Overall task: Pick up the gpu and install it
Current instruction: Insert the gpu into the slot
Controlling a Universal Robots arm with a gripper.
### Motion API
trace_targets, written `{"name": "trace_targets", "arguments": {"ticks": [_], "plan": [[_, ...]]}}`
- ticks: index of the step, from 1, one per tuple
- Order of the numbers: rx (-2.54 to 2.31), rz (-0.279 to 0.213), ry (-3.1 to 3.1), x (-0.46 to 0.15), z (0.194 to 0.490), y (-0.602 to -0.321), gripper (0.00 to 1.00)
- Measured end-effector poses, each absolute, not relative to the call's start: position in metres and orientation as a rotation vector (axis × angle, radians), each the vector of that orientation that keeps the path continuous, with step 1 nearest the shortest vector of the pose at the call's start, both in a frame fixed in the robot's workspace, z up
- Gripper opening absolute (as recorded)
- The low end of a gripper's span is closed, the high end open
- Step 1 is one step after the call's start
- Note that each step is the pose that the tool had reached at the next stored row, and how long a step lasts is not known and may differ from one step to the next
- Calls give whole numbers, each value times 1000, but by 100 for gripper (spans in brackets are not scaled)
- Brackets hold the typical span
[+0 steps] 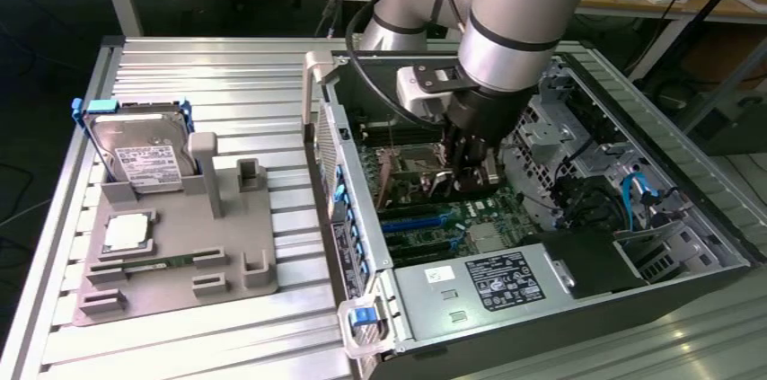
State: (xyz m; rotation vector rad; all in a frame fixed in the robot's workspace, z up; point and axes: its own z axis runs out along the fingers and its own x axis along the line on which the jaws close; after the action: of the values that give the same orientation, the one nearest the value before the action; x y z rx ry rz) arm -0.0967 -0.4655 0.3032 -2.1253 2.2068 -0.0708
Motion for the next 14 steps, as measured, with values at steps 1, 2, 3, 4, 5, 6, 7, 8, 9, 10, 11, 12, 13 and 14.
{"name": "trace_targets", "arguments": {"ticks": [1,2,3,4,5,6,7,8,9,10,11,12,13,14], "plan": [[-2125,-71,2207,-97,302,-466,27],[-2126,-71,2207,-97,301,-467,27],[-2126,-72,2207,-97,300,-468,27],[-2126,-72,2207,-97,299,-469,27],[-2126,-73,2208,-98,298,-470,27],[-2126,-73,2208,-98,297,-471,27],[-2127,-74,2208,-98,295,-471,27],[-2127,-75,2208,-98,294,-471,27],[-2128,-76,2209,-98,293,-471,27],[-2128,-77,2209,-99,291,-471,27],[-2128,-77,2209,-100,289,-471,27],[-2128,-77,2209,-100,287,-471,27],[-2128,-77,2209,-101,285,-471,27],[-2128,-77,2209,-102,283,-471,27]]}}
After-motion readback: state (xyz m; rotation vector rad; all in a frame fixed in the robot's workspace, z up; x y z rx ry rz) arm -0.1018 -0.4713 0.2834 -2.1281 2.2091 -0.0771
